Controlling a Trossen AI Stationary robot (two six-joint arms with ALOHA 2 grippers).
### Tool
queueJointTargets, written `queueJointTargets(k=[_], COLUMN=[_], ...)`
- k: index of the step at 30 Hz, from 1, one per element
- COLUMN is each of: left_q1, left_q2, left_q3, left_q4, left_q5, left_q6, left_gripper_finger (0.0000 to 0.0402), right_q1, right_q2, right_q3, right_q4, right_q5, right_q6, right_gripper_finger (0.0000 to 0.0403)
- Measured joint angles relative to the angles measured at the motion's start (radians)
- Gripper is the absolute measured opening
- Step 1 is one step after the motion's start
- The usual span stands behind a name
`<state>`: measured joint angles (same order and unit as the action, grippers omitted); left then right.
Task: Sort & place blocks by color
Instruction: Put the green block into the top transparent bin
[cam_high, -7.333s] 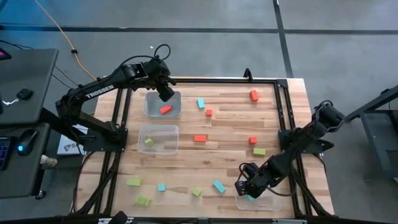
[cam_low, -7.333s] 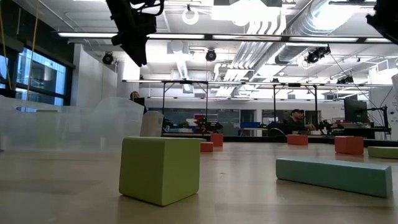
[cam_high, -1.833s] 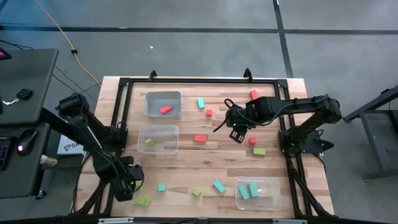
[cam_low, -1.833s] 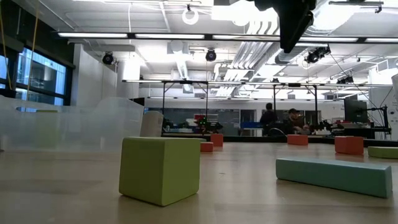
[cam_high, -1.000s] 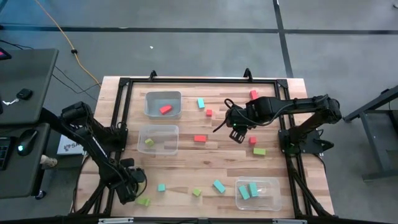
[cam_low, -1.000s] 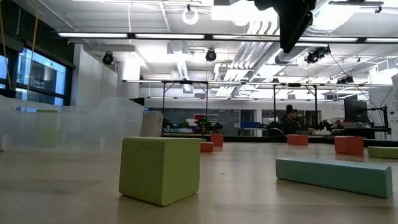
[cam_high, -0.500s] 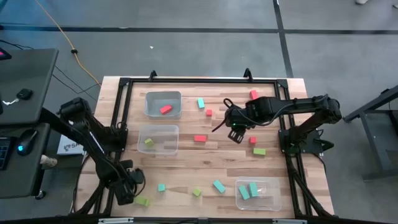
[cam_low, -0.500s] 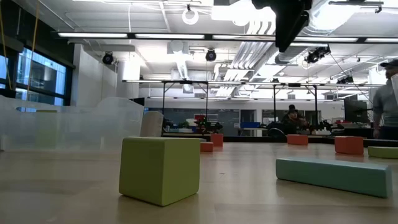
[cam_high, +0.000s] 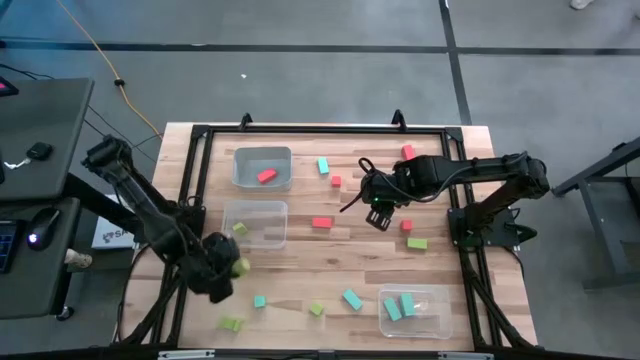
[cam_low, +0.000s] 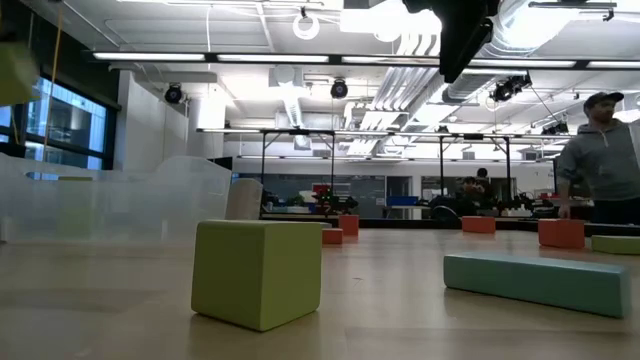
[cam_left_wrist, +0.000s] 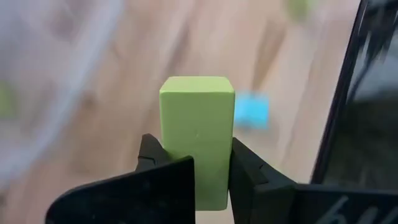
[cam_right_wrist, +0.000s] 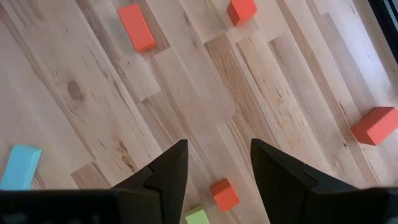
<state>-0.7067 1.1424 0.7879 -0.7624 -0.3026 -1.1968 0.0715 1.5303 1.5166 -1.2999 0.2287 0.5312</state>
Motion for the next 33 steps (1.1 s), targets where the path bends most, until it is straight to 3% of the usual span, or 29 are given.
queueJointTargets(k=[8,15,22,28,33], left_q1=[0.163,0.305,0.473,0.609,0.679], left_q2=[-0.124,-0.156,-0.116,-0.071,-0.017], left_q3=[0.0,0.0,0.0,0.0,0.0], left_q4=[0.008,0.099,0.109,0.095,0.045], left_q5=[-0.237,-0.281,-0.162,0.044,0.14], left_q6=[0.166,0.383,0.562,0.672,0.777], left_gripper_finger=[0.0009,0.0012,0.0013,0.0014,0.0014], right_q1=[0.0,0.0,0.0,-0.009,-0.034], right_q2=[0.0,0.0,0.0,0.0,0.0], right_q3=[0.0,0.0,0.0,0.0,0.0], right_q4=[0.002,0.012,0.058,0.114,0.122], right_q5=[0.0,0.007,0.007,0.008,0.008], right_q6=[0.012,0.066,0.101,0.151,0.203], right_gripper_finger=[0.0165,0.0165,0.0165,0.0165,0.0165])
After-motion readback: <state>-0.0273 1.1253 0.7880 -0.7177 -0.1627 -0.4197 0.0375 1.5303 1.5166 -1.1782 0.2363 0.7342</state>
